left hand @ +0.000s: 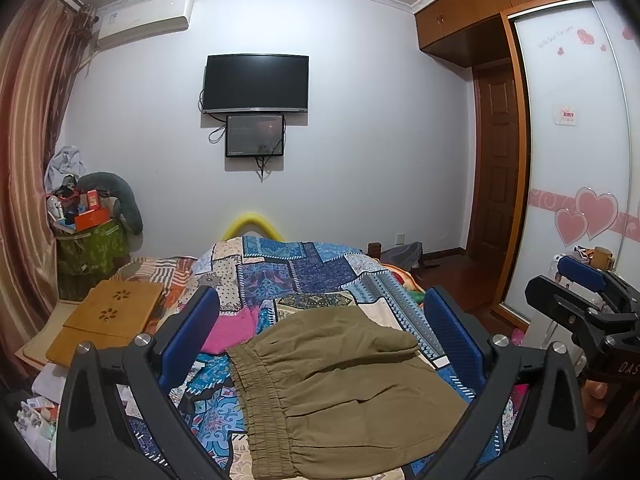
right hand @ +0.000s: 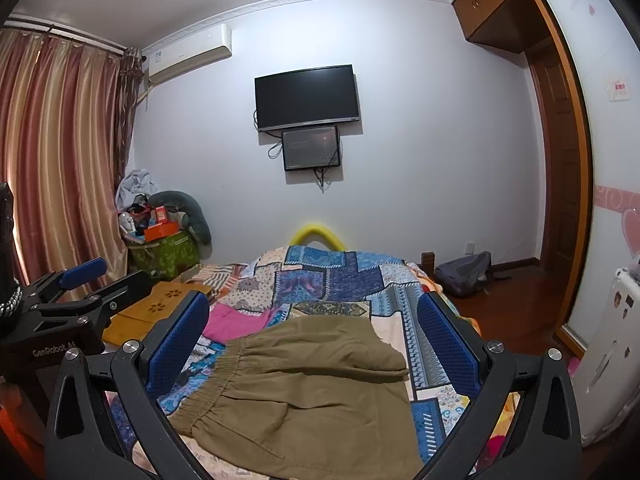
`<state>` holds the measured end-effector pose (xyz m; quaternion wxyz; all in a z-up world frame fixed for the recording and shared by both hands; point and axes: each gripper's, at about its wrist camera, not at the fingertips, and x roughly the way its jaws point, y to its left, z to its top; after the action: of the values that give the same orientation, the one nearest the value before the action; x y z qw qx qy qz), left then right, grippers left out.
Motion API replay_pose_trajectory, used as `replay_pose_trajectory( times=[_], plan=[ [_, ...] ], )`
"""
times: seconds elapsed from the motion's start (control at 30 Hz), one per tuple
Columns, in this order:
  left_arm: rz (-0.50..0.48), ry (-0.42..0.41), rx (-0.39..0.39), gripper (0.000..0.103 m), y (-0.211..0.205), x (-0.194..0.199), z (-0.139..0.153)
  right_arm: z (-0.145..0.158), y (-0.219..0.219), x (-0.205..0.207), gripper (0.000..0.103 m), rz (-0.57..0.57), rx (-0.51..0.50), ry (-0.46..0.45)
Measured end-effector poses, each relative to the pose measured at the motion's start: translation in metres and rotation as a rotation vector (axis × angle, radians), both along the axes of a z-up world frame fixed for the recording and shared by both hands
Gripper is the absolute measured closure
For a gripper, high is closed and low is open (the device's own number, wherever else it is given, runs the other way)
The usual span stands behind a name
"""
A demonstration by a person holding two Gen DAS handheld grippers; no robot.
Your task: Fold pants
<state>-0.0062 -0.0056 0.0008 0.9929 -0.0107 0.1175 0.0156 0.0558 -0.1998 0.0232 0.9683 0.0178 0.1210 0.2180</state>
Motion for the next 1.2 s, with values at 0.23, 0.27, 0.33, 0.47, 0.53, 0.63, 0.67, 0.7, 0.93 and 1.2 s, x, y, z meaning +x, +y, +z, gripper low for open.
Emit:
replay_pose_trajectory(
  times=[0.23,0.27,0.33,0.47,0.53,0.63,0.67,0.7,0.93,1.2],
  plan=[
    [0.001,-0.001,0.002,0.0,-0.0006,-0.0001,0.0013,0.002,-0.0021,0.0004,0.0,0.002,0.001,-0.003],
    [0.001,-0.001,0.002,0.0,-0.0006,-0.0001,0.0014,0.0027,-0.0012,-0.0008,0.0,0.001,0.0,-0.004],
    [0.002,-0.005,0.007,0.0,-0.0012,-0.001,0.0023,0.0032,-0.001,-0.0012,0.0,0.001,0.0,-0.004],
    [0.003,-0.012,0.013,0.0,-0.0017,-0.0025,0.0039,0.0035,-0.0011,-0.0019,0.0,0.001,0.0,-0.005],
    [0.004,-0.014,0.01,0.0,-0.001,-0.0023,0.0037,0.0039,-0.001,-0.002,0.0,0.0,0.0,-0.006],
    [0.004,-0.017,0.01,0.0,-0.0011,-0.0034,0.0028,0.006,-0.0018,-0.0016,0.0,-0.001,0.0,-0.008],
    [0.005,-0.018,0.01,0.0,-0.0017,-0.0038,0.0006,0.0069,-0.002,-0.0016,0.0,-0.001,0.0,-0.008],
    [0.005,-0.018,0.009,0.0,-0.0023,-0.003,0.0001,0.007,-0.0019,-0.0016,0.0,-0.001,0.001,-0.009],
    [0.004,-0.02,0.015,0.0,-0.004,-0.0026,0.0007,0.007,-0.0021,-0.0015,0.0,0.0,0.0,-0.008],
    [0.007,-0.022,0.015,0.0,-0.0038,-0.0034,0.0005,0.0079,-0.0023,-0.0016,0.0,0.0,0.0,-0.009]
  ],
)
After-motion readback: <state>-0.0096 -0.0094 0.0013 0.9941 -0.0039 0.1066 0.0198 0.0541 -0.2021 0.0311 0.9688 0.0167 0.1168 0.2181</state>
